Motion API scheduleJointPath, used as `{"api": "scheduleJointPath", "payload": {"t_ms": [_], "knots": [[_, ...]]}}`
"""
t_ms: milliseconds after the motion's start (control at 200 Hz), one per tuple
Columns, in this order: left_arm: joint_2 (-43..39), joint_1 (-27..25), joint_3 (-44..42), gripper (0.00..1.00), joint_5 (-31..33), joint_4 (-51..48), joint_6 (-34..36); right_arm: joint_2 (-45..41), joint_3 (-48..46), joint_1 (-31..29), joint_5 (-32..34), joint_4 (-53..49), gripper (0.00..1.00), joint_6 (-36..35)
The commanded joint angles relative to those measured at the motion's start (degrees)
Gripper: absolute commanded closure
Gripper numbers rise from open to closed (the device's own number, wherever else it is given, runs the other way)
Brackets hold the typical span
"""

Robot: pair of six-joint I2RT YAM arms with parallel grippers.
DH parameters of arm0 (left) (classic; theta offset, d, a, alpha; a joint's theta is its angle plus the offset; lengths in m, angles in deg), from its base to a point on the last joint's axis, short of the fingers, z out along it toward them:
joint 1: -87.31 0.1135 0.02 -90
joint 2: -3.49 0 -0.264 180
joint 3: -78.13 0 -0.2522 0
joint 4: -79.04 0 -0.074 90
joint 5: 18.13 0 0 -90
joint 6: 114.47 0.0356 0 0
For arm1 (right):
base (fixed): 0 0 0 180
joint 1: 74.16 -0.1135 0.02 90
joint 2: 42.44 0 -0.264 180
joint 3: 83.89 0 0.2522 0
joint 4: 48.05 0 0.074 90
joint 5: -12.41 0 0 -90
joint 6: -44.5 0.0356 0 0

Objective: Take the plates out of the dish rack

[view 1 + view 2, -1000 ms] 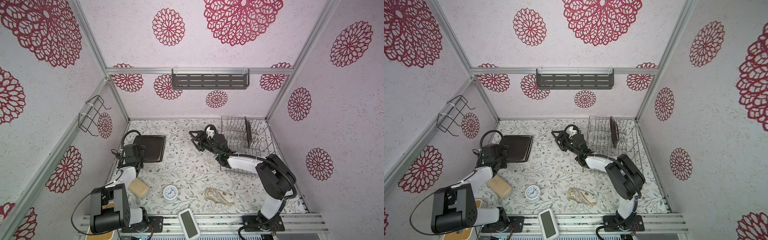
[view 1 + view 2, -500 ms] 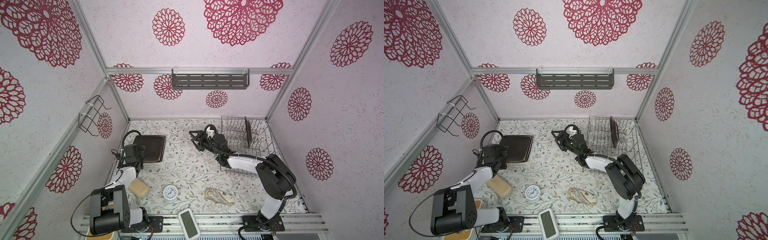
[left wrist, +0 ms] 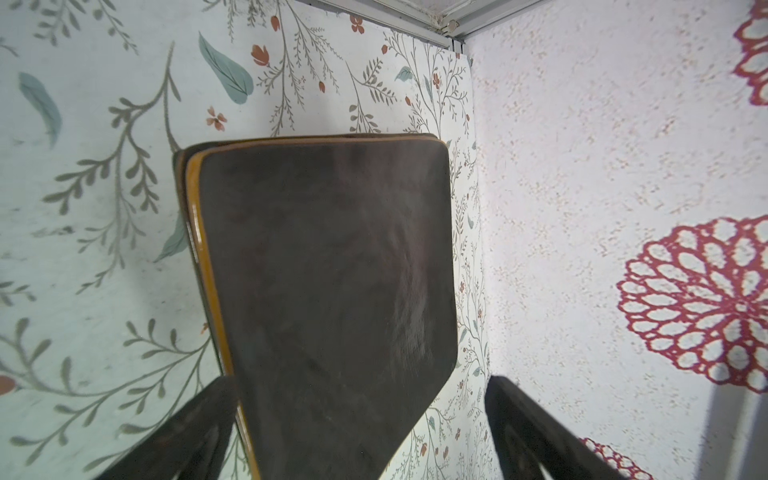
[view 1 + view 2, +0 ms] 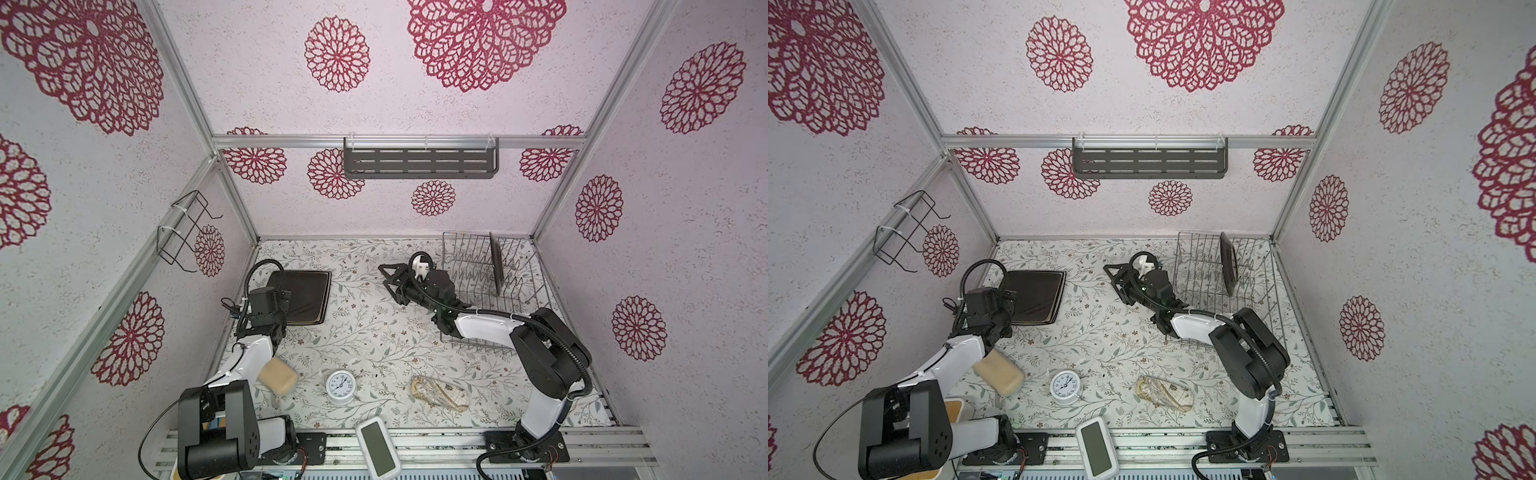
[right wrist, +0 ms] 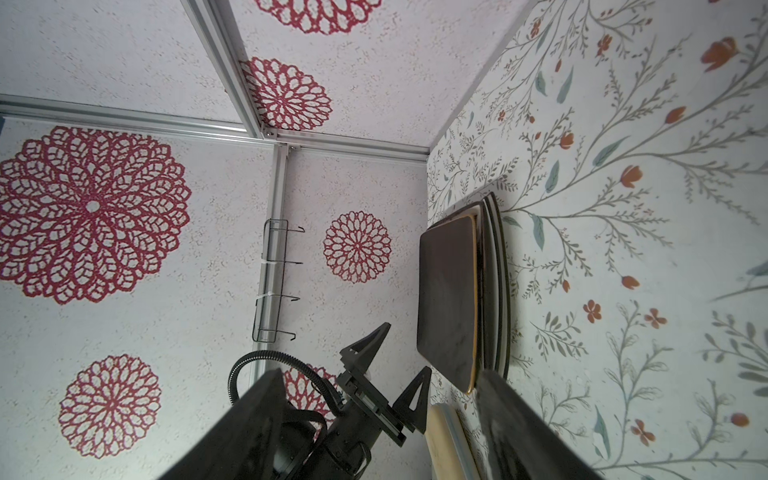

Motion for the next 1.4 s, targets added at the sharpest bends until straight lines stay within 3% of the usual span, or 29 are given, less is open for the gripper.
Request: {"api": "scheduleJointPath", "payload": {"t_ms": [0,170,370,540,741,936,1111,1391], "knots": [[-1.05,-0.33,-1.41,0.03,1.34,-0.68,-0.41,-2.87,-1.06,-0.11,-0.02,3.35,0.24,-0.92],[-3.39,-0.98,-2.31,0.03,1.52,-1.32,0.7,-5.49,-1.73,-0.09,1.18,0.17,0.24,-4.59],[-9.15,-4.76,-1.76,0.03,6.72,-2.8,7.69,-11.1,-1.29,-0.15,6.29,-12.35,0.21,-17.17],[-10.77,-8.21,0.12,0.03,7.1,-1.6,14.73,-15.87,0.14,-0.03,11.99,-23.54,0.19,-27.73],[-11.18,-12.84,1.16,0.02,8.17,2.09,20.49,-19.88,3.15,-0.07,19.56,-35.55,0.1,-39.75],[-10.9,-14.67,-1.66,0.02,7.95,7.63,17.04,-24.3,3.13,0.11,29.78,-41.91,0.05,-47.93],[-8.83,-15.26,-0.02,0.02,6.02,7.99,17.53,-28.62,0.42,1.83,32.61,-41.72,0.02,-50.63],[-4.95,-17.86,-0.03,0.03,4.0,12.88,15.78,-29.78,4.09,6.86,39.64,-52.44,0.01,-59.6]]}}
